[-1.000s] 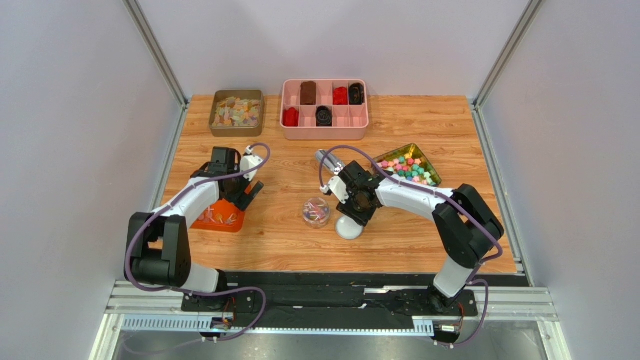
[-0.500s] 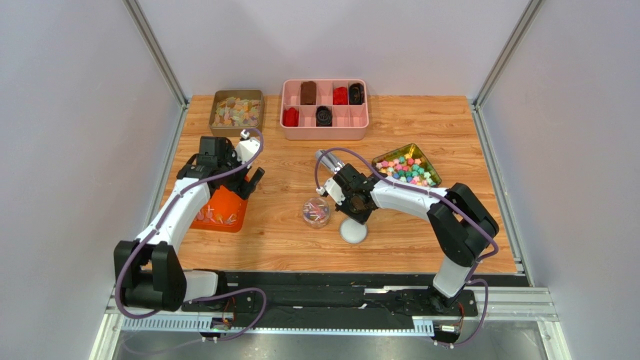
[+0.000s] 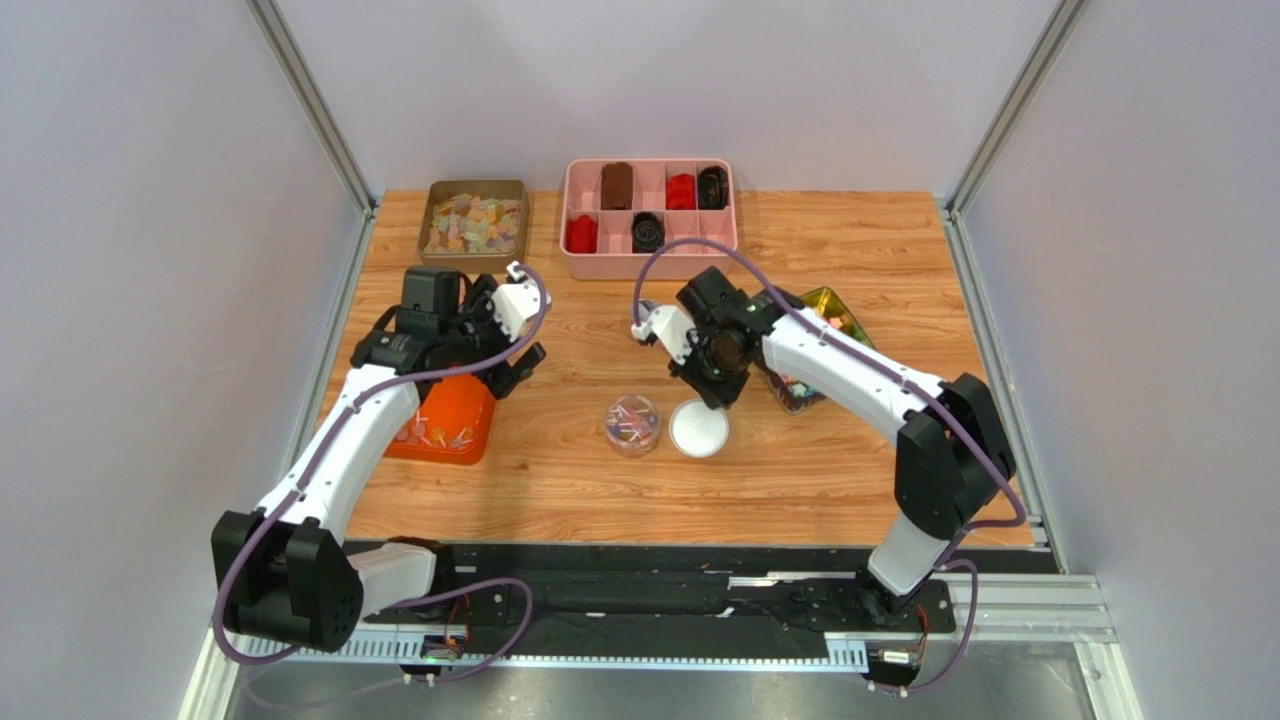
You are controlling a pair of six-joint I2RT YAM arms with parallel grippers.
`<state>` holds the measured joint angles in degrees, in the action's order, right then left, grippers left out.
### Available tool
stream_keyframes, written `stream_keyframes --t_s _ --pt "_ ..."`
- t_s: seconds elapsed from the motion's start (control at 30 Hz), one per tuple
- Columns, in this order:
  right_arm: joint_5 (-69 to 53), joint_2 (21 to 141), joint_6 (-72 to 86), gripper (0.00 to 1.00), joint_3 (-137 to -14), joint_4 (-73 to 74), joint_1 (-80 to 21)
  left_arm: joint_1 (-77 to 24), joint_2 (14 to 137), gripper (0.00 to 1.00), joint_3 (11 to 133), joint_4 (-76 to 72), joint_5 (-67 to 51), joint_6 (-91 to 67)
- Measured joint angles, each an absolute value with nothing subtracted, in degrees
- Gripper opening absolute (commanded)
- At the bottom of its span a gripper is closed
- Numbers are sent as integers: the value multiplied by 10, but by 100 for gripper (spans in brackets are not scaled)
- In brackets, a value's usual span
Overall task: Pack the candies
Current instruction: Move the storage box to the center of the board.
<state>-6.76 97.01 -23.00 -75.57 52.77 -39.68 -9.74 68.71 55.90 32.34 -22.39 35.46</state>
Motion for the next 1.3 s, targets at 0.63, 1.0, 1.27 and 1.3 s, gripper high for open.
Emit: stream_keyframes --t_s 0.63,1.0,1.27,1.3 --pt "-288 1109 -254 0 -1122 752 -341 -200 638 99 540 201 -265 532" --pt "-377 1238 -254 0 -1300 771 -298 -257 638 99 506 176 -308 653" --pt "-410 1260 -263 0 -1303 773 -299 -309 658 99 490 164 -281 726" --pt "-412 1262 -265 0 -1303 773 -300 -312 660 99 490 163 -279 730"
